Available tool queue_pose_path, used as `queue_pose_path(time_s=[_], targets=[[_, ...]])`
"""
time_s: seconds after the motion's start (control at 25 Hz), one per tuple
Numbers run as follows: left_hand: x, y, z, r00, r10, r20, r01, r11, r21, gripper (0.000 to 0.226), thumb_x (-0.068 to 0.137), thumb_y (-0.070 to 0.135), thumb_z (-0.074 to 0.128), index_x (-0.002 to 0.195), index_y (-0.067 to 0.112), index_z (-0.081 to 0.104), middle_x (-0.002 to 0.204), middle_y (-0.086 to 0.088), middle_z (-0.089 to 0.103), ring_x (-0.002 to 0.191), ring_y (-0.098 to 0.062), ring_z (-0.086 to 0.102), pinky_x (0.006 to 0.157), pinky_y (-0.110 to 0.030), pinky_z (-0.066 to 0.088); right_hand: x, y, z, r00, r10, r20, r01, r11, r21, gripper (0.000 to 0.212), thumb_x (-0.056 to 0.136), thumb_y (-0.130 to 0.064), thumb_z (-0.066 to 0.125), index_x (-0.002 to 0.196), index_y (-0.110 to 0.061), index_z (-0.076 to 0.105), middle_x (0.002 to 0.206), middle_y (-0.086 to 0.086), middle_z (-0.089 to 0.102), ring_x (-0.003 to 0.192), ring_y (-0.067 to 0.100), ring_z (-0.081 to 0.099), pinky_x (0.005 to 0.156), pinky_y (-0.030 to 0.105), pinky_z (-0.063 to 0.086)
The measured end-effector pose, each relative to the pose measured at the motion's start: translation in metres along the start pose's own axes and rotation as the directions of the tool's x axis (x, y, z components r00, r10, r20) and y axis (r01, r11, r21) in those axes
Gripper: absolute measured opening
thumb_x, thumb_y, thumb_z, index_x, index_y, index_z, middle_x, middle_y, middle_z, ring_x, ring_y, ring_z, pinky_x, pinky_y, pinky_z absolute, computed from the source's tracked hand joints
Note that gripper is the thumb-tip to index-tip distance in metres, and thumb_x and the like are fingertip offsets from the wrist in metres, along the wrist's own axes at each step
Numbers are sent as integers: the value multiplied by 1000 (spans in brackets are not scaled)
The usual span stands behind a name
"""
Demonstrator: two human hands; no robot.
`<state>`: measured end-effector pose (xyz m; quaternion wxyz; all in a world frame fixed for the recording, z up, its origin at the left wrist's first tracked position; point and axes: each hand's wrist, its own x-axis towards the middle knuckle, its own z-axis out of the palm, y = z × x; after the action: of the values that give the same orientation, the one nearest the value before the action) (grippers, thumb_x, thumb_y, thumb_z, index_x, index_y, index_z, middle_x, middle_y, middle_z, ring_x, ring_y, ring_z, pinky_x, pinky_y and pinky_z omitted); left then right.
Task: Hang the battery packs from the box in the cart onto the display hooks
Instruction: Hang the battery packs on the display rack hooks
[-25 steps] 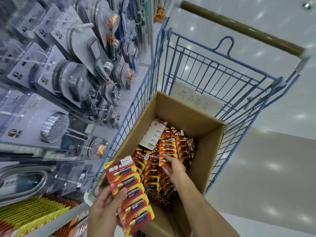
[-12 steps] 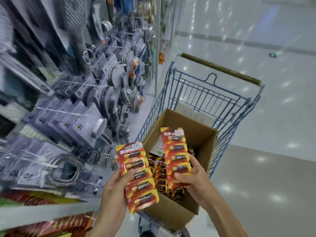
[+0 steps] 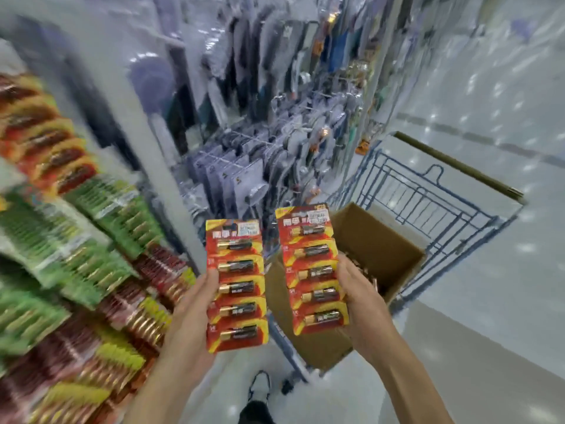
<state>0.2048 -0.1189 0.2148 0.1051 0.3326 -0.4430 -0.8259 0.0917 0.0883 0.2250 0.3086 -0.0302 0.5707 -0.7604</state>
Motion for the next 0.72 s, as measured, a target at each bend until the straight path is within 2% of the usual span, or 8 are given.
queue_pose_path(time_s=[0.08, 0.16, 0.24, 0.36, 0.52, 0.64, 0.72], targets=[[-42, -1, -19, 995, 78, -58, -79, 997, -14, 35, 98, 41, 56, 122, 21, 70, 111, -12, 79, 91, -30, 79, 67, -42, 66, -20, 11, 16, 997, -6, 80, 8, 999, -31, 34, 106, -42, 45, 120, -26, 72, 121, 15, 73, 107, 33, 72, 89, 47, 58], [-84, 3, -43, 980, 155, -126, -160, 987, -33, 39, 95, 44, 57, 124, 20, 70, 113, -13, 78, 93, -31, 78, 69, -42, 65, -40, 19, 41, 984, 7, 180, 1, 999, -43, 33, 103, -39, 49, 119, -20, 71, 117, 17, 73, 102, 34, 73, 83, 45, 60], [-120, 5, -72, 947, 234, -219, -247, 968, -35, 43, 94, 45, 58, 125, 19, 70, 116, -16, 77, 94, -33, 77, 70, -44, 63, -55, 26, 69, 957, 38, 287, -11, 995, -95, 31, 101, -36, 51, 118, -17, 69, 115, 17, 74, 101, 36, 74, 86, 49, 60], [-179, 7, -124, 862, 318, -396, -362, 931, -41, 45, 96, 45, 58, 131, 19, 67, 122, -17, 74, 104, -39, 74, 81, -52, 63, -79, 42, 122, 901, 112, 419, -42, 984, -171, 26, 101, -32, 52, 116, -21, 70, 116, 14, 75, 100, 31, 74, 85, 46, 60], [-253, 12, -185, 745, 390, -541, -480, 877, -28, 44, 99, 46, 55, 133, 20, 67, 126, -18, 73, 111, -41, 71, 95, -60, 56, -112, 63, 201, 817, 185, 546, -55, 968, -245, 24, 104, -29, 52, 117, -25, 71, 120, 11, 74, 107, 28, 72, 91, 47, 58], [-305, 16, -226, 657, 429, -620, -563, 826, -26, 43, 100, 46, 55, 131, 20, 68, 123, -17, 74, 104, -38, 73, 85, -51, 59, -147, 78, 261, 757, 198, 623, -50, 968, -247, 24, 104, -29, 52, 109, -30, 75, 114, 10, 77, 98, 25, 75, 89, 47, 58], [-333, 19, -253, 616, 451, -646, -611, 791, -30, 43, 101, 45, 54, 131, 18, 69, 119, -17, 73, 95, -36, 73, 76, -45, 59, -175, 86, 297, 730, 232, 643, -88, 965, -247, 21, 104, -32, 52, 101, -33, 74, 100, -1, 80, 89, 17, 77, 89, 49, 58]])
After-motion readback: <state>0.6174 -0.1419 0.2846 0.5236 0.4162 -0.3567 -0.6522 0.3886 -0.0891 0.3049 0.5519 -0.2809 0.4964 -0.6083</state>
